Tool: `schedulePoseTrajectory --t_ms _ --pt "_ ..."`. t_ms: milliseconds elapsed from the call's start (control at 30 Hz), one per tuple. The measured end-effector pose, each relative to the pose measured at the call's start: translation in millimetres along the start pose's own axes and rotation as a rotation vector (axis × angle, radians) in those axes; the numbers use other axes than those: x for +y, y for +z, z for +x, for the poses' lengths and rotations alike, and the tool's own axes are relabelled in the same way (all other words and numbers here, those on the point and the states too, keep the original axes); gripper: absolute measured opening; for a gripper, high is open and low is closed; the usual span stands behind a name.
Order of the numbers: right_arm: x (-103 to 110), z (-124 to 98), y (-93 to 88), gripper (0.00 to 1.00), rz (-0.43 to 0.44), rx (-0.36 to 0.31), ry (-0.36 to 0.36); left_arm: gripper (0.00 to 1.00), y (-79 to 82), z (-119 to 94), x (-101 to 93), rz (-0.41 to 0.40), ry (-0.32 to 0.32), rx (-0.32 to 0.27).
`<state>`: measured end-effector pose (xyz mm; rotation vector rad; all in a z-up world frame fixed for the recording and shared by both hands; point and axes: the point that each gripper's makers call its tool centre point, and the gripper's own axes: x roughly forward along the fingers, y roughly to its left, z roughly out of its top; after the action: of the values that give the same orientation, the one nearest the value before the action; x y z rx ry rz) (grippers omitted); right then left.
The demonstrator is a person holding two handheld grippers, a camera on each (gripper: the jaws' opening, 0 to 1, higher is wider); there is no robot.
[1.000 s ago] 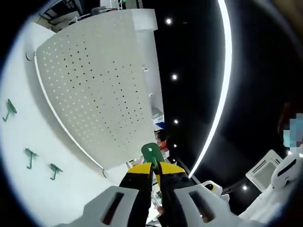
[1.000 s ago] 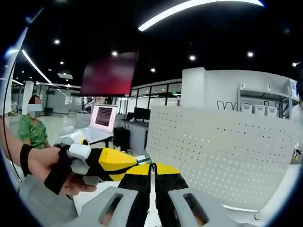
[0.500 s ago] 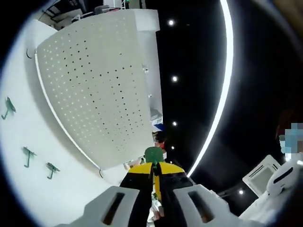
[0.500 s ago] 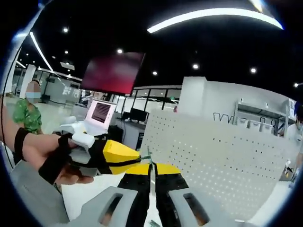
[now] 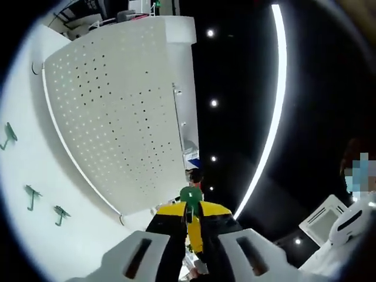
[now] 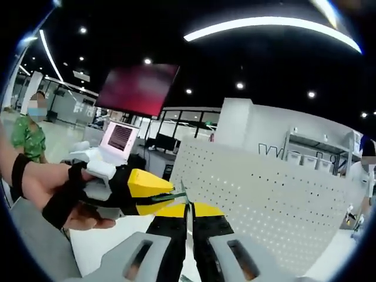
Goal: Insert the hook assembly into the mounting plate slot until the hook locks in place.
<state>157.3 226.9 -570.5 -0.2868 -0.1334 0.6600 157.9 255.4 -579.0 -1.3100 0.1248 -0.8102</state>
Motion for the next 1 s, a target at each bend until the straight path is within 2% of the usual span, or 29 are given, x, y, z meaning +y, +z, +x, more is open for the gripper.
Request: schedulePoseTrajectory --t_ms 433,833,1000 --pt "-4.2 -0.3 -1.1 0.00 0.023 -0.002 -0.032 0.04 -0.6 -1.4 5.2 0.001 0.014 0.000" --pt "2.2 -4.7 -5.1 0.01 0.026 -0.010 -0.008 0.04 2.2 -2.4 6.0 0.028 0.032 0.017" --pt "1.2 -4.9 -7.9 0.02 0.022 -0.003 0.002 0.03 -0.9 -3.1 7.1 0.061 0.041 0.046"
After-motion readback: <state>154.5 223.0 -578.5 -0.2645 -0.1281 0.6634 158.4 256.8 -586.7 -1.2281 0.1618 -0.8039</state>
